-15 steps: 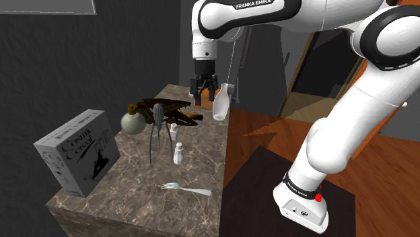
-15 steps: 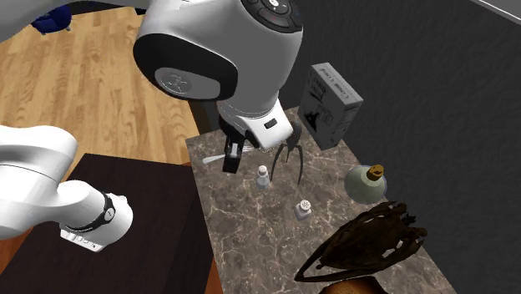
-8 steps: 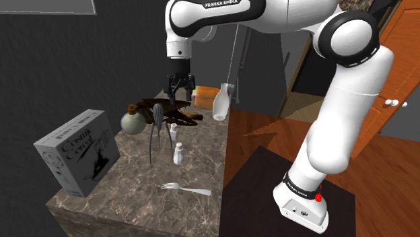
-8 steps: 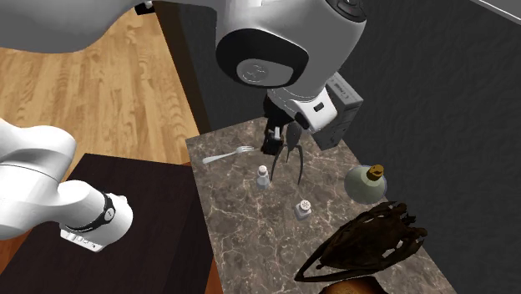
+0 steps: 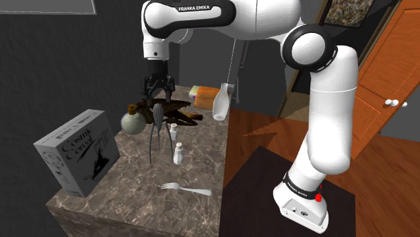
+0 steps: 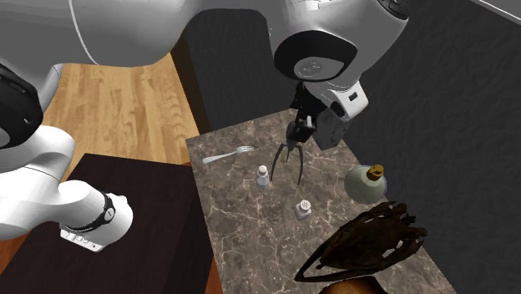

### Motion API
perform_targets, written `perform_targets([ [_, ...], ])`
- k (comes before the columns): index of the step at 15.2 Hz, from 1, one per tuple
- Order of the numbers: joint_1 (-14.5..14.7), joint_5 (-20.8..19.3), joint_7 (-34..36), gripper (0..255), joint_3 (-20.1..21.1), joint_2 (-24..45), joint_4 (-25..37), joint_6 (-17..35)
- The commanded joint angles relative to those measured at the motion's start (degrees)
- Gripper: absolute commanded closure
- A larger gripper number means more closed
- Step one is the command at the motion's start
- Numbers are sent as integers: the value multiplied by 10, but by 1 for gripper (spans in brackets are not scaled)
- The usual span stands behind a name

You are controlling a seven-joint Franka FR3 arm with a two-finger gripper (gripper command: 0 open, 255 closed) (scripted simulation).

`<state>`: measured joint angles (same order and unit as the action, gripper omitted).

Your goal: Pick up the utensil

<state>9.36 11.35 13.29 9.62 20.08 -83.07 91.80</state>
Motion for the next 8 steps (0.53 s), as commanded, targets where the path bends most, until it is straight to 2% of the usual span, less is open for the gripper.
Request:
perform_targets([
  [1,1,0,-1,0,0,5,-6,11],
  [7,1,0,-8,0,0,8,-36,44],
  [8,1,0,-8,255,0,7,-37,43],
])
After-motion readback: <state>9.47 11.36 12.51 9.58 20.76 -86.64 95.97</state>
